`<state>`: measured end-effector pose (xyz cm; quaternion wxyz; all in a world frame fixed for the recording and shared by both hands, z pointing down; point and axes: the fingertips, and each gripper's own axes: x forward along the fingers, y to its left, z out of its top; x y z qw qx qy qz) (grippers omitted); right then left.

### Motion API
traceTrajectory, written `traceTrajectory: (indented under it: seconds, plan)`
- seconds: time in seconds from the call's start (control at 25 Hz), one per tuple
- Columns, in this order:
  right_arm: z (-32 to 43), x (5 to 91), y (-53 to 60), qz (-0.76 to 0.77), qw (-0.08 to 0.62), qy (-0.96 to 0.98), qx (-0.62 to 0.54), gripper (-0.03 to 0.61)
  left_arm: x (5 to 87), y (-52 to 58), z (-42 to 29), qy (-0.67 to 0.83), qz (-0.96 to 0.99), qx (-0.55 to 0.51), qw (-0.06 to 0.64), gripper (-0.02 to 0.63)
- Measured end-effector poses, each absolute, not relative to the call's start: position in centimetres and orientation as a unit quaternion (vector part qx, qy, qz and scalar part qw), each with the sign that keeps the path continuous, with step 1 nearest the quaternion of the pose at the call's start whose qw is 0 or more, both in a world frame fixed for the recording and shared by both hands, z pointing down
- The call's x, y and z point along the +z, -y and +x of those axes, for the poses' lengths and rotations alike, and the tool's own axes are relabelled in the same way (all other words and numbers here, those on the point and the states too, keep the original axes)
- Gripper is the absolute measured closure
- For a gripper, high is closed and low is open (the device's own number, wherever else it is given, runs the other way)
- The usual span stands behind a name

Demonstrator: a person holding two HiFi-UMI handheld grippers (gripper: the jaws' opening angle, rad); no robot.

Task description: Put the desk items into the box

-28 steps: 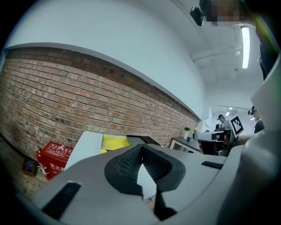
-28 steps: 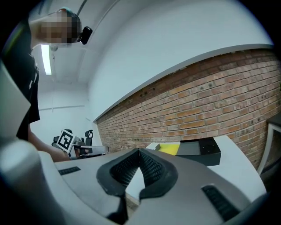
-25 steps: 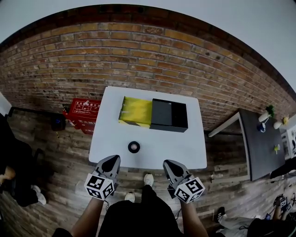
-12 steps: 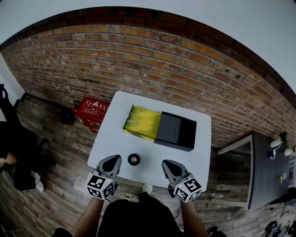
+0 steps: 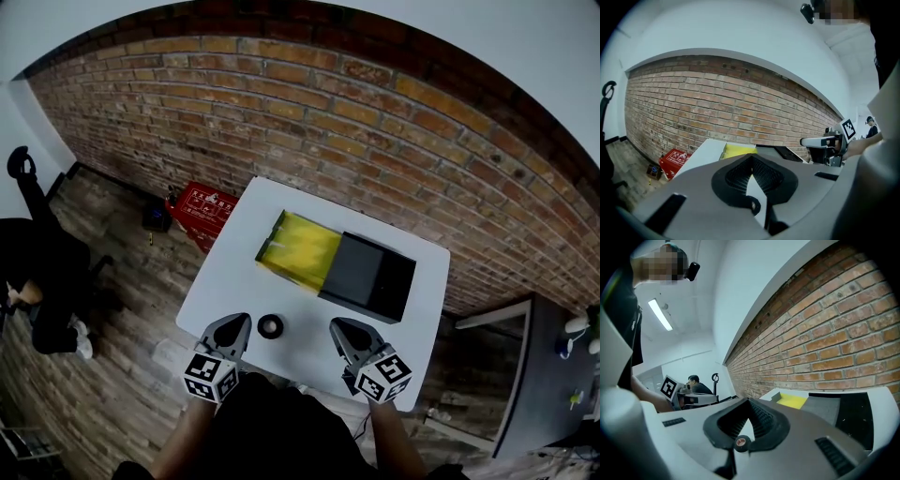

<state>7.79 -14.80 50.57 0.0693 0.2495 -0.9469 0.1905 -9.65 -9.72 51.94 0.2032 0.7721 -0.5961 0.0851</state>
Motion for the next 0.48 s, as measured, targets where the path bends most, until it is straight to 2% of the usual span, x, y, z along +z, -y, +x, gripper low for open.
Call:
traceTrajectory:
  seconds: [0.48]
  plan:
    - [6.0,52.3,16.0,0.244,0.089,0.943,0.209,0.557,56.2,11.0,-9.1,0.553,0.789,0.139,0.228,0.6]
